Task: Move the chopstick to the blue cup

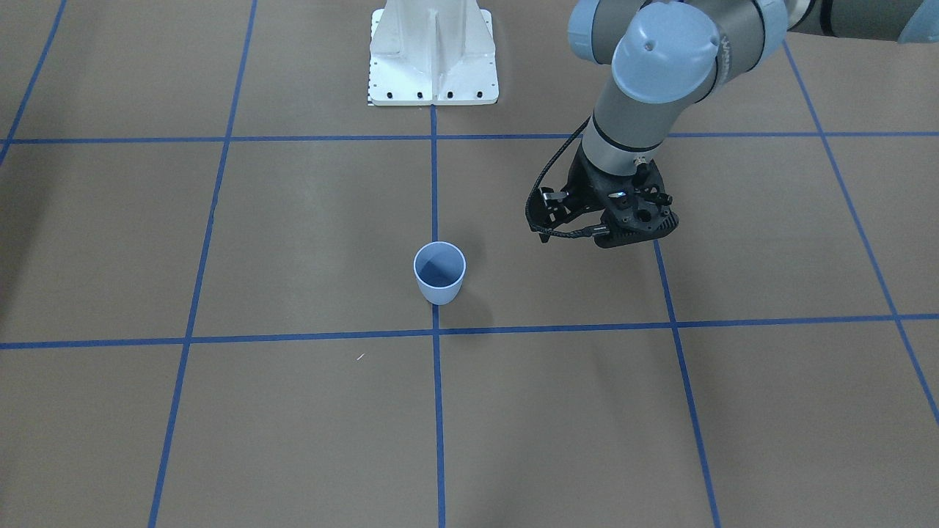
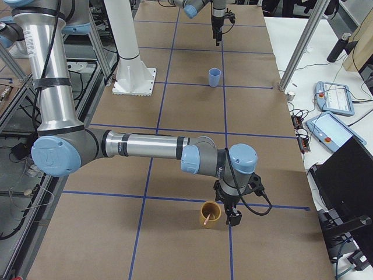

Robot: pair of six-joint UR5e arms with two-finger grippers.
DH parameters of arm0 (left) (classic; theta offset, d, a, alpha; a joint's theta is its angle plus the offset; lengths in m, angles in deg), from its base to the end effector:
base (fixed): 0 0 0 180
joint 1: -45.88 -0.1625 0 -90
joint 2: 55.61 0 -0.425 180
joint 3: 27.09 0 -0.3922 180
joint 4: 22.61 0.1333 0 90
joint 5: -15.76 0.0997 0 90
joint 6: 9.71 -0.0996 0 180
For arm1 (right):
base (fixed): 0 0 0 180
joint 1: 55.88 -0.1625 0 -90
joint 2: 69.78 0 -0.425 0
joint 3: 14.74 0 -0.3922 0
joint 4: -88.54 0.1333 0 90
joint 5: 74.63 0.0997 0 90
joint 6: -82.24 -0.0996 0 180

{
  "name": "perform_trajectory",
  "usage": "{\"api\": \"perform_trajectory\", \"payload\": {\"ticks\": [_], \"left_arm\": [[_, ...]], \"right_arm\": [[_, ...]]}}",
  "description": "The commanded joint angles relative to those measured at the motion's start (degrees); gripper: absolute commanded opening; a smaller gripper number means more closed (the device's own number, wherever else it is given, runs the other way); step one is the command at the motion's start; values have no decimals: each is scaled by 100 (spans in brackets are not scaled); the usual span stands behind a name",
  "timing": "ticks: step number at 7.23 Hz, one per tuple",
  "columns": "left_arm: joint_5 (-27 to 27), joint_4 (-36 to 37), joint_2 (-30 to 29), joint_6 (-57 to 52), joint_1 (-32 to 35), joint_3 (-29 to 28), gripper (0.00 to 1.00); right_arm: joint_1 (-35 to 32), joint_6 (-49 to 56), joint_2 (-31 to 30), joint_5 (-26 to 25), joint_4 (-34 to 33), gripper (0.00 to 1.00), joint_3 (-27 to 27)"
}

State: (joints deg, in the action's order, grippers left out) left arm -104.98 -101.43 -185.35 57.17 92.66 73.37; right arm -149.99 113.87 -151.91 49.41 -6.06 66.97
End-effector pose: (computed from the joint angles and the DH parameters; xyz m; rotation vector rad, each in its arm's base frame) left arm 0.3879 -0.5331 0.1917 -0.0419 0.8401 -0.2057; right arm 0.1162 -0.5355 0.6773 0.1021 -0.5961 -0.4397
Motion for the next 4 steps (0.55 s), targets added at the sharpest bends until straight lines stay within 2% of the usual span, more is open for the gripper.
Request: {"api": "perform_trajectory", "payload": {"ticks": [1,4], "left_arm": [[16,-1,1,0,-2,9,98],[-1,-10,27,1,-2,9,98]], "right_arm": [[-2,1418,-119,-2,-15,100,-93],[-11,2389,-461,199,12,100,-93]]}}
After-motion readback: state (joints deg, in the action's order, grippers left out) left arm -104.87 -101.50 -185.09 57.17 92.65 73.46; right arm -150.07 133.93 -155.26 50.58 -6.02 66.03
